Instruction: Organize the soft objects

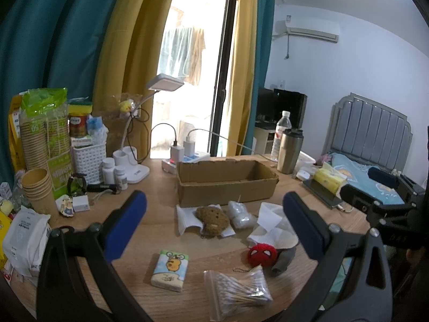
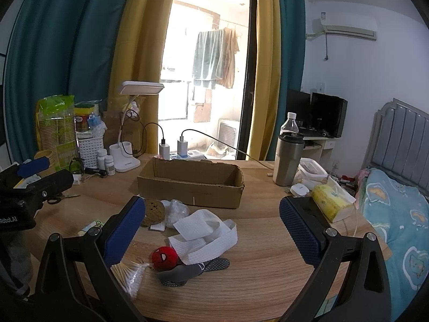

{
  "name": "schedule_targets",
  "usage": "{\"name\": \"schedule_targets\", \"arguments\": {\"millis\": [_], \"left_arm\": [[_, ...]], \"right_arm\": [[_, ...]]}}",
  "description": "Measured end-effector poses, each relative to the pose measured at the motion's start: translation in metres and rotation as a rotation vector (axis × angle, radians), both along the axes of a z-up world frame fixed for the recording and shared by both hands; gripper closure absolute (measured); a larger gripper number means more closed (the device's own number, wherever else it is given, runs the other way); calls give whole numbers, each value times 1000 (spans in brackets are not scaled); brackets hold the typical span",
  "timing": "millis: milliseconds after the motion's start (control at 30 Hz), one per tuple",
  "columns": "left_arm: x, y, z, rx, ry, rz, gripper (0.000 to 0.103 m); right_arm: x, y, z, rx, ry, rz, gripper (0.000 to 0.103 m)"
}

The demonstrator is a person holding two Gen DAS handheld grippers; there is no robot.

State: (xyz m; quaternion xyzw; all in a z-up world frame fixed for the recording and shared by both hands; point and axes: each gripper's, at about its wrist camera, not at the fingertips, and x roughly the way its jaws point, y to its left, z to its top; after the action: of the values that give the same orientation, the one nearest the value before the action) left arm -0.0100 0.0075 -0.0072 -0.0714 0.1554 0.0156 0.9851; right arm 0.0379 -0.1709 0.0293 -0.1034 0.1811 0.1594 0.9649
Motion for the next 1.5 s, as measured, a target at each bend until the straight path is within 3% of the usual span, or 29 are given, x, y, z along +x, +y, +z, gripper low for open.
{"name": "schedule_targets", "arguments": {"millis": [800, 1267, 1500], "left_arm": [[6, 6, -7, -2, 29, 20, 0], [31, 38, -66, -26, 243, 109, 1], [54, 41, -101, -9, 368, 106, 1]], "right_arm": [[15, 1, -4, 7, 27, 10, 1], [59, -1, -53, -34, 153, -26, 1], [79, -8, -74, -41, 220, -50, 1]]}}
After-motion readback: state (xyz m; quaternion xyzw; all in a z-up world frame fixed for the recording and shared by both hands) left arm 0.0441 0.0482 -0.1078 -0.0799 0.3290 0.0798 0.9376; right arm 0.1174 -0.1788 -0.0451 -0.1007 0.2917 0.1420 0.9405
